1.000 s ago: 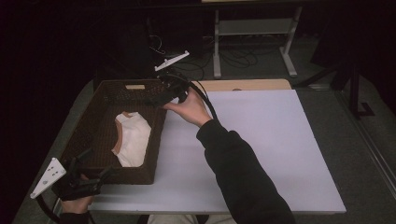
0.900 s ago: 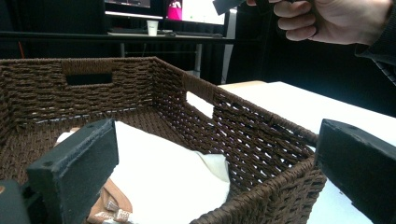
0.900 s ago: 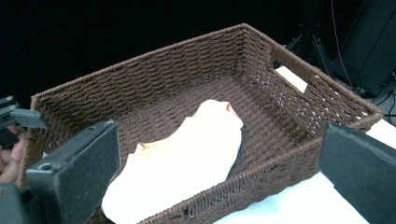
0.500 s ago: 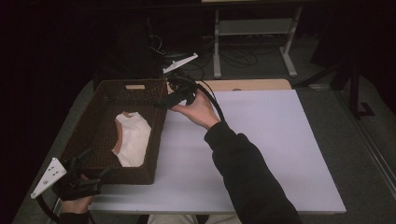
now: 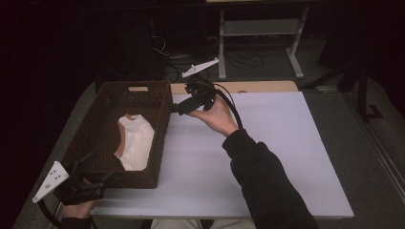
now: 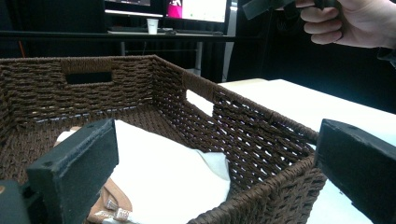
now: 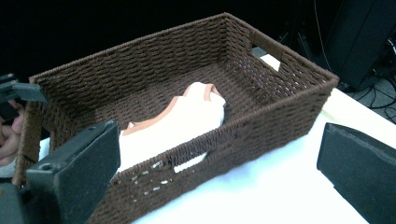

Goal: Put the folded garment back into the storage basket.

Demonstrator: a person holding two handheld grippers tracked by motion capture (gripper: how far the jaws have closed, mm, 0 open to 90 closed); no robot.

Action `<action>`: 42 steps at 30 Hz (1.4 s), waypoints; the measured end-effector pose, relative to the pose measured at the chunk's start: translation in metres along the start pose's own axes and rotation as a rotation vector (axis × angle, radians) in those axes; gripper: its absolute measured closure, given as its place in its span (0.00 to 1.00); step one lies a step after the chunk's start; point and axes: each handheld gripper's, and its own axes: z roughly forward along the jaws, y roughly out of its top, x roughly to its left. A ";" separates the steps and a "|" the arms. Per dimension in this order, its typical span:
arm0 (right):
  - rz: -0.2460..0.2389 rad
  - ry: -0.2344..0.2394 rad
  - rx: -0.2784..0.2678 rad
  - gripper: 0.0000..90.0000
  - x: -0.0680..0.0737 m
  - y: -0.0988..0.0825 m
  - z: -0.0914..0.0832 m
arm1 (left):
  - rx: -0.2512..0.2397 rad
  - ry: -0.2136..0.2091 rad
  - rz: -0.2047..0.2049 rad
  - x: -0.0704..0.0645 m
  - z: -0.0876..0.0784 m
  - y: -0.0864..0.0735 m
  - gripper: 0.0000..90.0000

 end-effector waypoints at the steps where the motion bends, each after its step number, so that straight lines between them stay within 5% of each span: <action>1: 0.004 0.001 -0.001 0.00 -0.001 -0.002 -0.002 | 0.000 0.001 0.001 0.000 0.000 0.000 0.00; 42: 0.053 -0.122 -0.011 0.00 -0.030 -0.072 -0.066 | 0.002 0.002 0.001 -0.002 -0.001 0.000 0.00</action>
